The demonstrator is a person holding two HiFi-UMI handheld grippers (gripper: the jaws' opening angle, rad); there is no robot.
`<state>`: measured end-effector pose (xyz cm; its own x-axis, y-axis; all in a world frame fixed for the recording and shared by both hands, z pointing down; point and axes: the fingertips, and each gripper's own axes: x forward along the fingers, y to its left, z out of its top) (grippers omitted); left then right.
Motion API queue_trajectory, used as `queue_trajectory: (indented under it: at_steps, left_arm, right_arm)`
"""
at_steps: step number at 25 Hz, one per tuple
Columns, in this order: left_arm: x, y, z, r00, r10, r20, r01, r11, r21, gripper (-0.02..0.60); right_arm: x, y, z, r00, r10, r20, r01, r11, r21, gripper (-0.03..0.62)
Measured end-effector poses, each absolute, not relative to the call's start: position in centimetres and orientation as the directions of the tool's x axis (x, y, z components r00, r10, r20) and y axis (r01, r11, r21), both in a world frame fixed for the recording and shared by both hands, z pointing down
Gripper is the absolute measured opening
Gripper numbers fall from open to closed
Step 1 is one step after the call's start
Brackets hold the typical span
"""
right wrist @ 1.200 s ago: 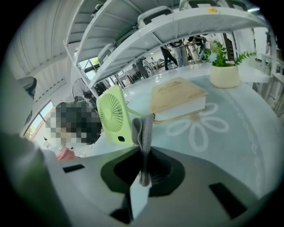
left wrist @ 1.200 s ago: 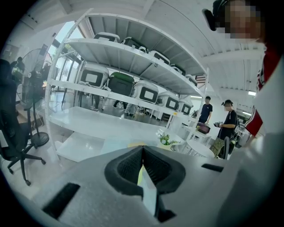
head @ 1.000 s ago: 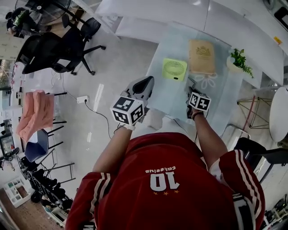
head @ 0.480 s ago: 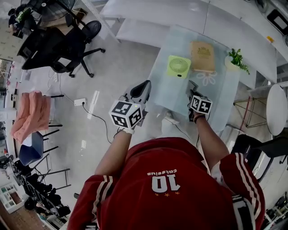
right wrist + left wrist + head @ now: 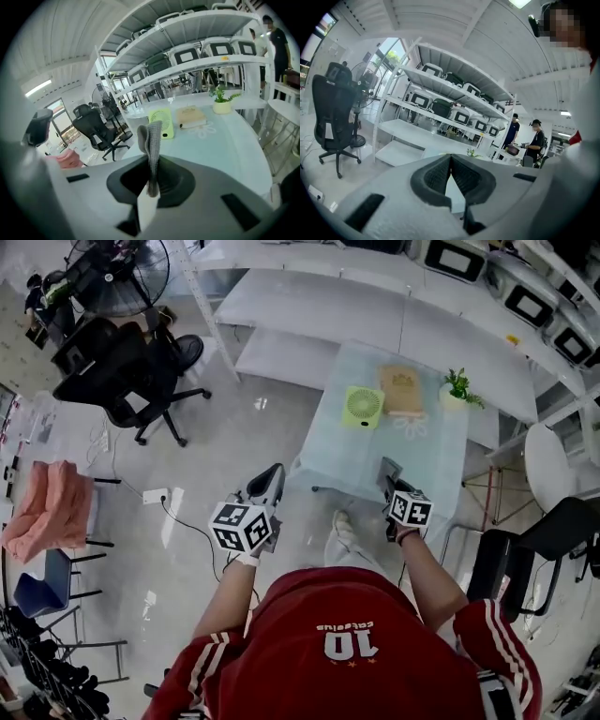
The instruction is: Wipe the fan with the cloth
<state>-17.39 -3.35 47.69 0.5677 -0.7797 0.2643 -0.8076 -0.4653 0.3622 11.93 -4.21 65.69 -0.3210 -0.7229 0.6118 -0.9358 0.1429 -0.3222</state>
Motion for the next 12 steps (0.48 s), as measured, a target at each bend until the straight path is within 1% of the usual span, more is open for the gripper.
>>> queue_trajectory:
  at_steps: [5, 8, 12]
  left_arm:
    - [-19.8, 2.4, 46.5, 0.585, -0.769, 0.259, -0.799, -0.49, 0.35, 0.005]
    - [-20.8, 4.3, 44.7, 0.607, -0.764, 0.219, -0.779, -0.517, 0.355, 0.005]
    - [-21.8, 4.5, 41.3, 0.634, -0.759, 0.151, -0.757, -0.567, 0.326, 0.005]
  right_arm:
    - [11.2, 2.6, 61.3, -0.307, -0.768, 0.562, -0.935, 0.135, -0.327, 0.026]
    - [11.4, 5.7, 58.1, -0.282, -0.809, 0.516, -0.941, 0.13, -0.312, 0.026]
    - [12.4, 7.1, 52.2, -0.241, -0.869, 0.433, -0.952, 0.126, -0.277, 0.026]
